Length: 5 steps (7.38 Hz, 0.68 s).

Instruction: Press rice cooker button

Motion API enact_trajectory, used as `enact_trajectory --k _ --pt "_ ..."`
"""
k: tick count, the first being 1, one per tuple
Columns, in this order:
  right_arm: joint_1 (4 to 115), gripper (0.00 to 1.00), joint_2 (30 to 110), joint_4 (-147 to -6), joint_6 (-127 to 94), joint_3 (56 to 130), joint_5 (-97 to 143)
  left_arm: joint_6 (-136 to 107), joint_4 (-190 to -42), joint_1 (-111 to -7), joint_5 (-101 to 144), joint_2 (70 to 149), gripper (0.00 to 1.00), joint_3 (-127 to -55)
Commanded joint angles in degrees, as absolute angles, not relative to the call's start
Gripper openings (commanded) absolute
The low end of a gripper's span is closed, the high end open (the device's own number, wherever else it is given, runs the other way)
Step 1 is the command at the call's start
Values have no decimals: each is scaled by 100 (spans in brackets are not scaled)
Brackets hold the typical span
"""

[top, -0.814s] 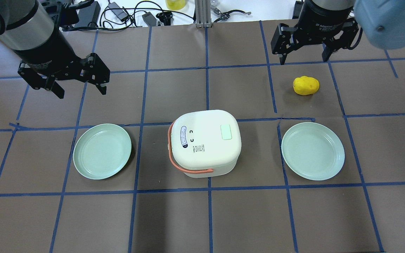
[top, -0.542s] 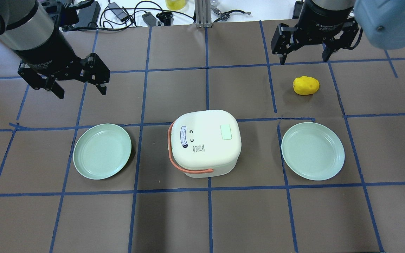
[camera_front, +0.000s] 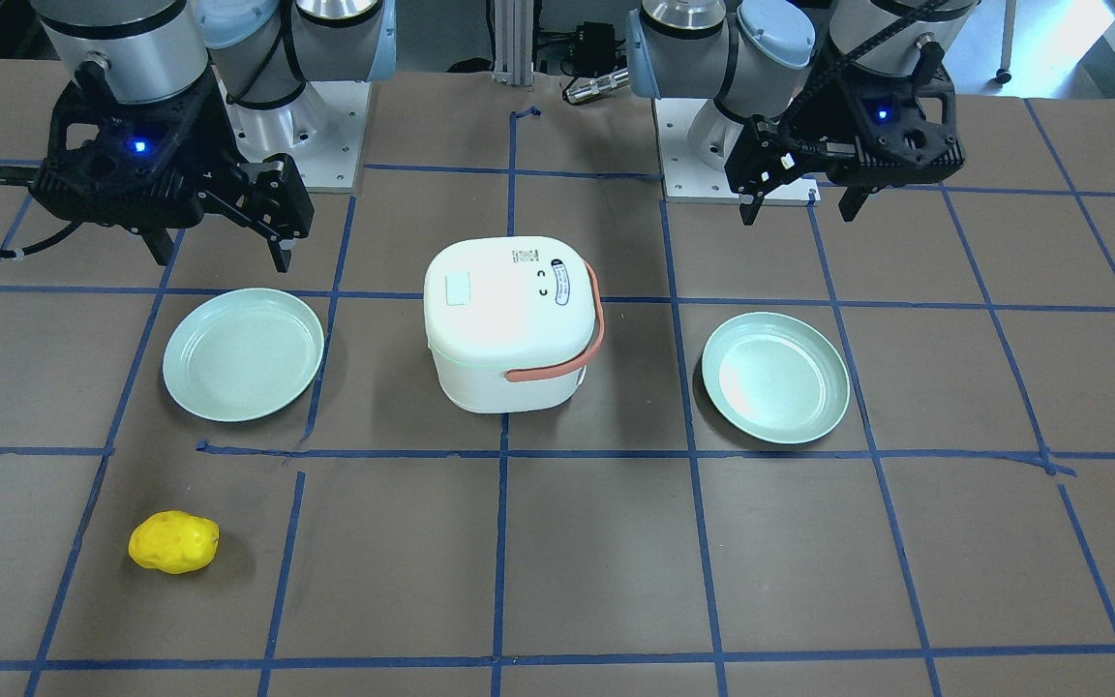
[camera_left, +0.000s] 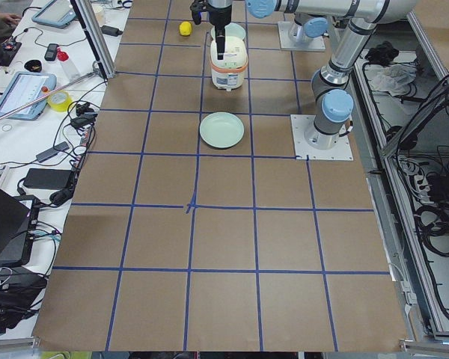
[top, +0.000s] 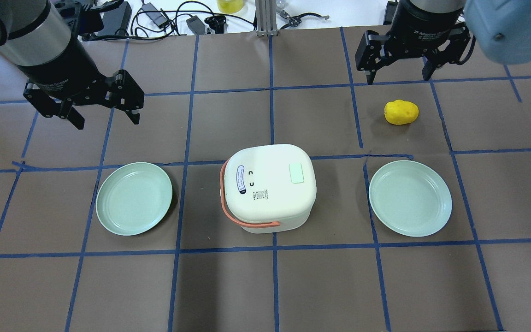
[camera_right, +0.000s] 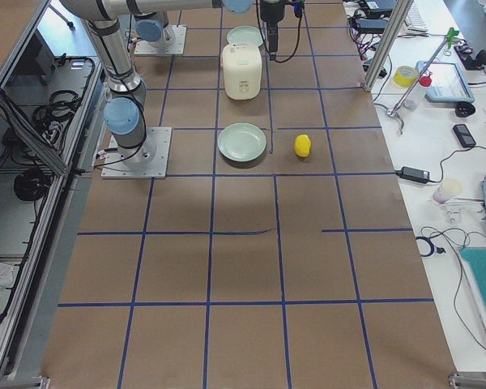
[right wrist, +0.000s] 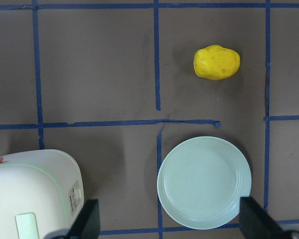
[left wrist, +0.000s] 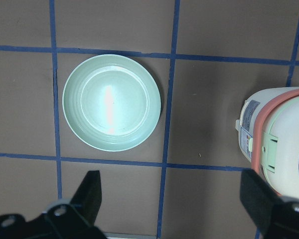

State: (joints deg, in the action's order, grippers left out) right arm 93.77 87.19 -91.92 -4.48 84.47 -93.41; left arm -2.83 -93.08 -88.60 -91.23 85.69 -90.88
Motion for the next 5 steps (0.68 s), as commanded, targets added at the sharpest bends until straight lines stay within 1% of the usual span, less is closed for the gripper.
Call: enact_trajectory --k 1,5 --pt "9378 100 8719 -9167 -448 8446 -9343 -290 -9308 -8859 -9123 8569 100 -9088" --pt "9396 100 8719 -9228 -457 8472 -9107 -281 -9308 -8859 -9123 8569 100 -9088"
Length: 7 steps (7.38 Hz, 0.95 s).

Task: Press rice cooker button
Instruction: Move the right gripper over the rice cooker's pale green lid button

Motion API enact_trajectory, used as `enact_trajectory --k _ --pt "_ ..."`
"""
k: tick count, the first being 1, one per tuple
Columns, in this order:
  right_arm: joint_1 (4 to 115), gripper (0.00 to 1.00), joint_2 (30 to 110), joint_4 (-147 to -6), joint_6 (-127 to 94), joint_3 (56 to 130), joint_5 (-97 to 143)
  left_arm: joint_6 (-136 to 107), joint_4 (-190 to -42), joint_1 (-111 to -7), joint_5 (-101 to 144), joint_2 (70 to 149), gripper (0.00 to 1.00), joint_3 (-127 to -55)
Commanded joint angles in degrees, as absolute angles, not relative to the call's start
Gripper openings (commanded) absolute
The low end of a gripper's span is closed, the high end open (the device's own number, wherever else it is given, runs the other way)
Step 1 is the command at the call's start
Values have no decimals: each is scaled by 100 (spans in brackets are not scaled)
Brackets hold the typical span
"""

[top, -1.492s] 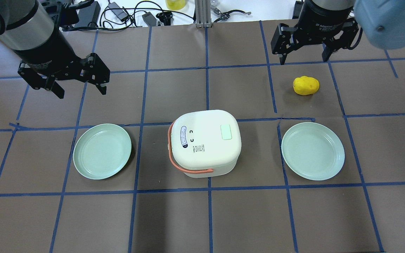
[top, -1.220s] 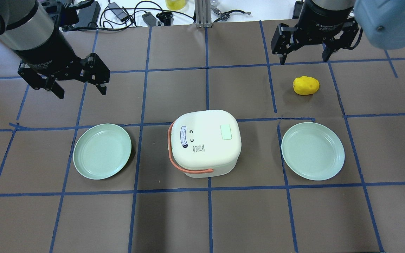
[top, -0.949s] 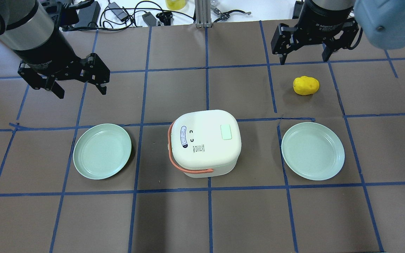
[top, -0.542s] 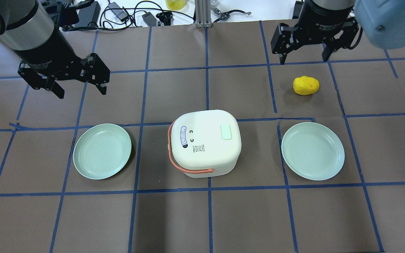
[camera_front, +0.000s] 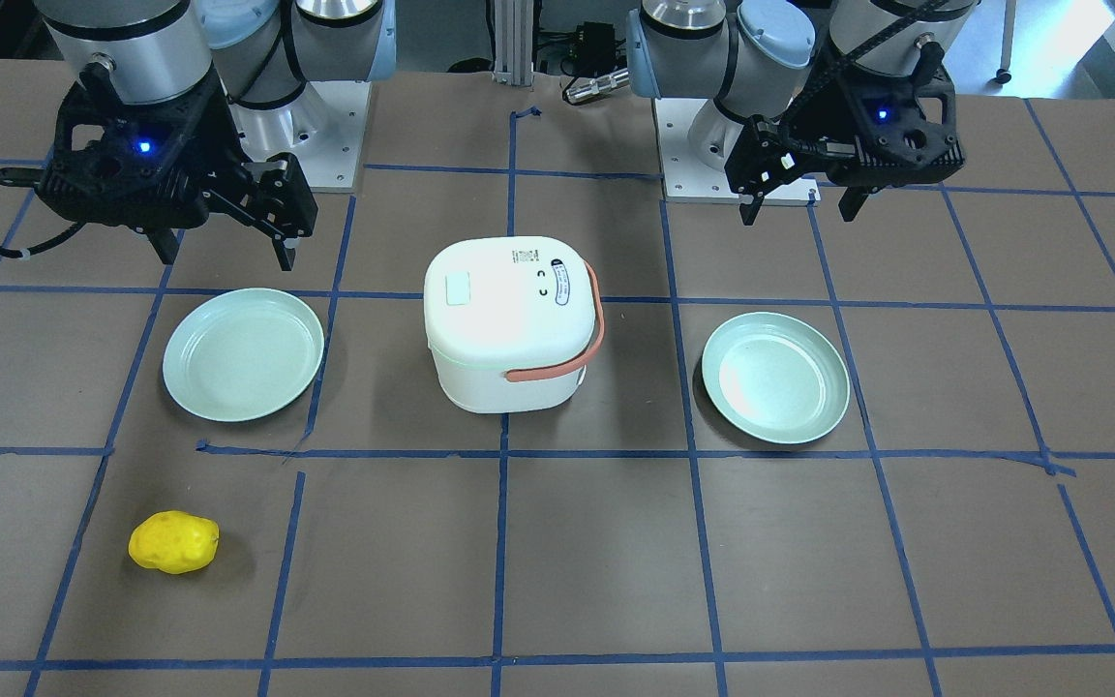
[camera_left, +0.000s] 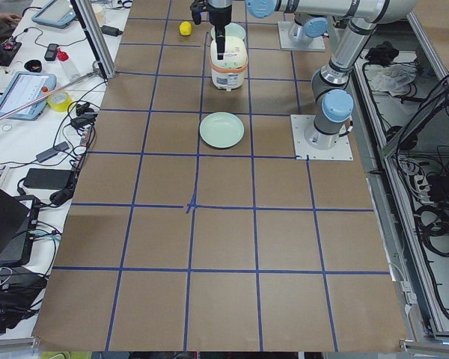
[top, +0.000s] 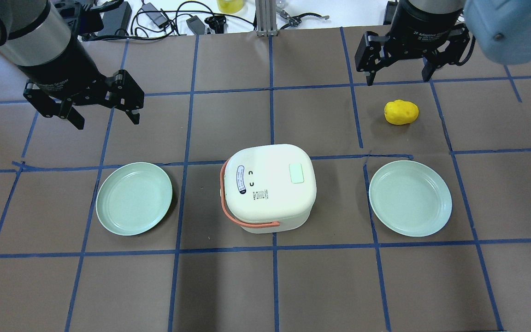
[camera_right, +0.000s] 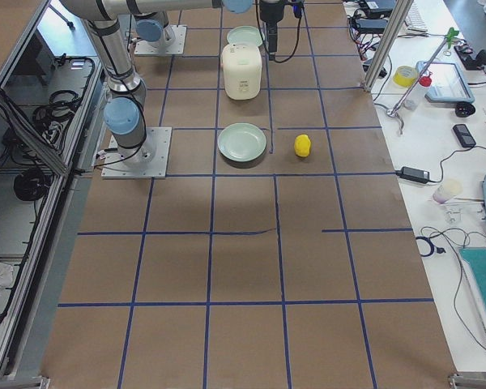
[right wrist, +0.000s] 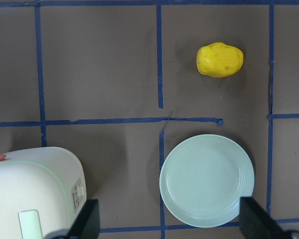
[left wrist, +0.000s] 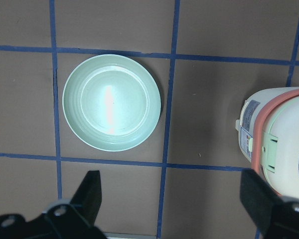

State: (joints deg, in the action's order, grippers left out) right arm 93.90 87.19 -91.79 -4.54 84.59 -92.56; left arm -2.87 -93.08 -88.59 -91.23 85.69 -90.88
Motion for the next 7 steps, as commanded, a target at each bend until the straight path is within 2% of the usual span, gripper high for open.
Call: enact_trajectory --k 1,3,4,5,6,7 --pt "9404 100 8719 -9263 -466 8481 -8905 -281 -9308 -8859 -9123 8569 100 -9088" --pt "9422 100 8727 -9264 -501 8481 -8921 -290 -9308 -8859 -9123 8569 100 -9088" --pt "9483 85 8762 -9159 -640 8534 -8895 -281 -9308 -8859 -9123 8569 100 -9088" --pt "9536 65 8789 -8958 -807 8656 -8599 -281 -9308 -8859 -9123 8569 100 -9088" --pt "9597 25 8789 -8721 -1113 8692 -8091 -281 -9308 -8859 -9123 8569 100 -9088" --pt "9798 1 8789 -8684 -1351 8753 -8095 -281 -9308 -8859 -9123 8569 100 -9088"
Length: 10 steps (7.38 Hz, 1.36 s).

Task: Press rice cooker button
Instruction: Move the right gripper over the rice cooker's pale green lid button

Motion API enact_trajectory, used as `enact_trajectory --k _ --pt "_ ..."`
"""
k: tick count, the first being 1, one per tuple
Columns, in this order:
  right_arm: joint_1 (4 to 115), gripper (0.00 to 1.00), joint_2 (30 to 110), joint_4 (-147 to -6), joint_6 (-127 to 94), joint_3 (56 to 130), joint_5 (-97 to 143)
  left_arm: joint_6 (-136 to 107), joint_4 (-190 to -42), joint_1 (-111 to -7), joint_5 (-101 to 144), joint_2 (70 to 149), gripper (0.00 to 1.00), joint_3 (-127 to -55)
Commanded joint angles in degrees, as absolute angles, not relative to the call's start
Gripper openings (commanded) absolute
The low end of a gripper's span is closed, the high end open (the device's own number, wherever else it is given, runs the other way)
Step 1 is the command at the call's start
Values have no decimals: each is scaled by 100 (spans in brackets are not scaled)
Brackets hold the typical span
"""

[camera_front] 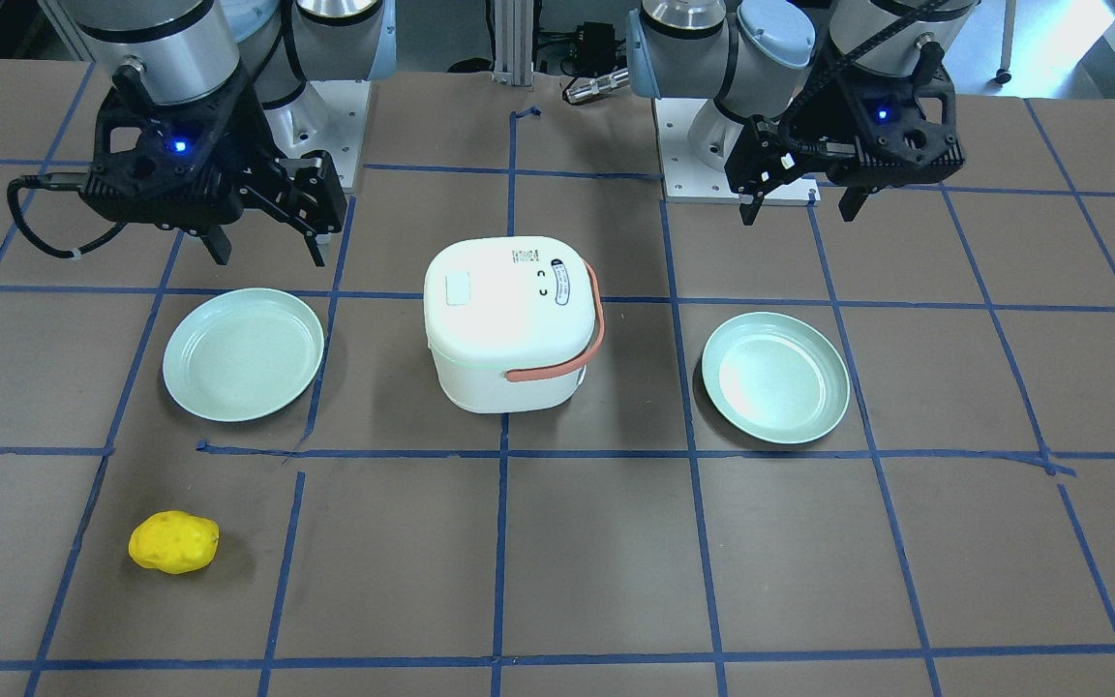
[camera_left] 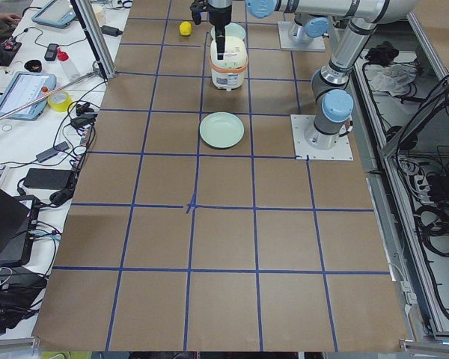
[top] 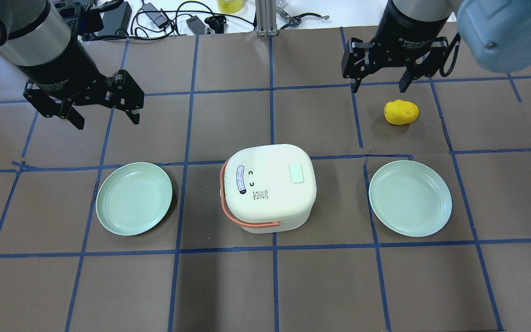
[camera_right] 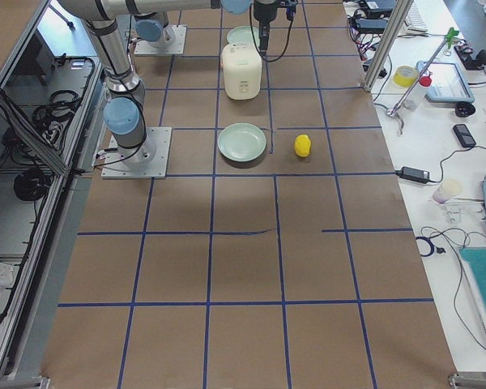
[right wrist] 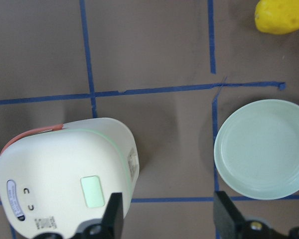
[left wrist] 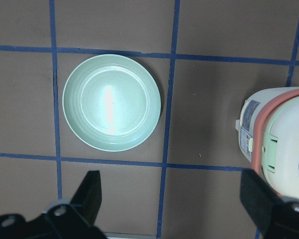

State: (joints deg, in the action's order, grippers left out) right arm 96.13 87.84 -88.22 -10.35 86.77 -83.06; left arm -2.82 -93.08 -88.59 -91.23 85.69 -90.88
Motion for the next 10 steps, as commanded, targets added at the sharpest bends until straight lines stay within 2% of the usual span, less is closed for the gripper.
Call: enact_trajectory --k 1,4,10 --pt "10104 0 8763 -8692 -1388 8980 -8173 -281 -9308 -8859 -9123 8569 100 -9088" --pt "10923 0 8562 -9218 -1968 9518 -8666 -290 -9308 -8859 -9123 8569 100 -9088" --pt "10951 0 8358 -10264 -1951 9957 -8807 -281 -9308 -8859 -9123 8569 100 -9088"
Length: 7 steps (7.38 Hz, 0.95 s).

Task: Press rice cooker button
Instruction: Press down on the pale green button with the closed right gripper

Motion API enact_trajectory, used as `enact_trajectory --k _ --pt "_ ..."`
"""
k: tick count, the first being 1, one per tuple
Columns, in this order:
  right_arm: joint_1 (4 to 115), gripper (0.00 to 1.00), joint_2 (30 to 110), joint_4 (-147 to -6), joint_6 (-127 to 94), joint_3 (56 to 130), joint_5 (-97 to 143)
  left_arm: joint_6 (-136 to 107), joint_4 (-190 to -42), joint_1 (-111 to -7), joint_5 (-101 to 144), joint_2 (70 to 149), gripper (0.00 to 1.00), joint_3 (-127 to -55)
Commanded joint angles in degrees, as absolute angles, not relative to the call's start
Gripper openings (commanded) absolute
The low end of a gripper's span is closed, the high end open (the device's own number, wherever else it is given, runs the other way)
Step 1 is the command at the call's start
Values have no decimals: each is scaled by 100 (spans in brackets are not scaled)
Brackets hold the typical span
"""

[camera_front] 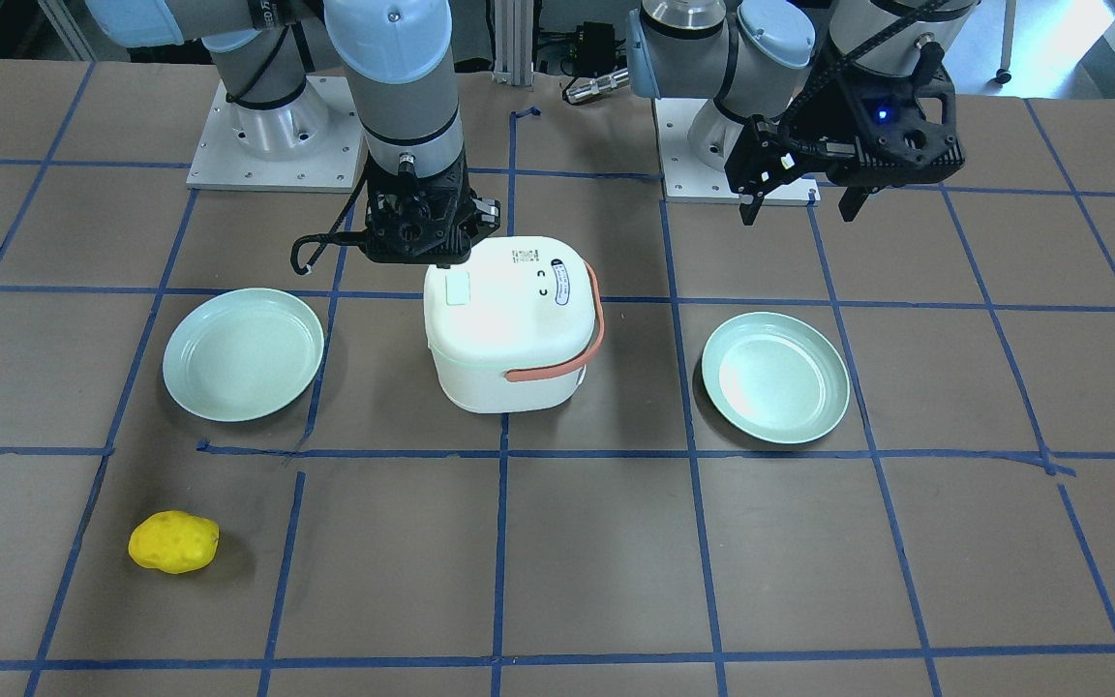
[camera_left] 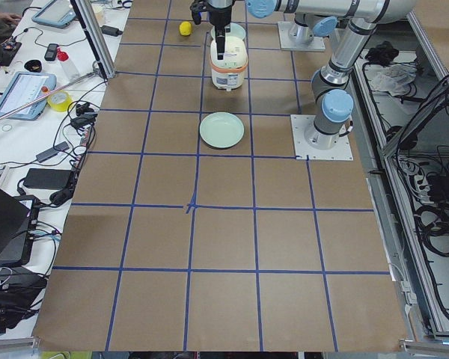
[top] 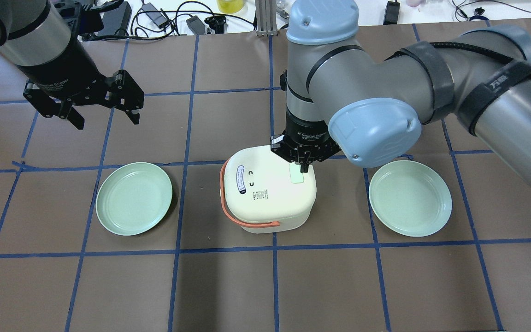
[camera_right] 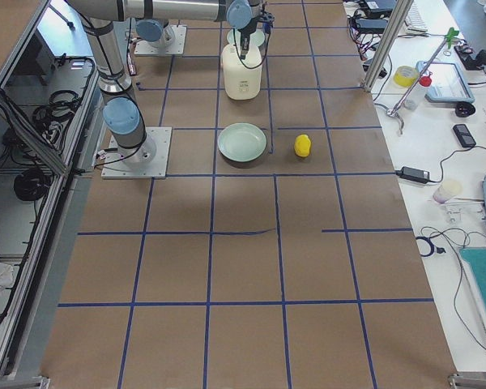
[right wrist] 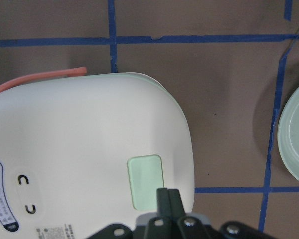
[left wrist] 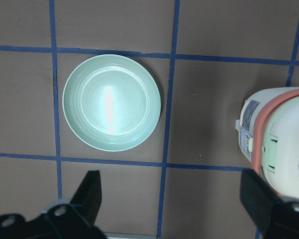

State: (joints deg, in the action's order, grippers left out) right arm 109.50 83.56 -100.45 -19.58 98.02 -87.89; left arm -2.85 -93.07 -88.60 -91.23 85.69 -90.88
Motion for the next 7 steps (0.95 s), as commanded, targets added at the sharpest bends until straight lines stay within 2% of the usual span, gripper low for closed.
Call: enact_trajectory --k 1,7 --pt "10960 0 8350 -10318 -1960 10010 -8772 -281 -9308 -8859 -9123 8569 100 -9088" --pt "11057 0 8341 -10362 -1969 10072 -8728 -281 -9308 -8859 -9123 8569 100 -9088"
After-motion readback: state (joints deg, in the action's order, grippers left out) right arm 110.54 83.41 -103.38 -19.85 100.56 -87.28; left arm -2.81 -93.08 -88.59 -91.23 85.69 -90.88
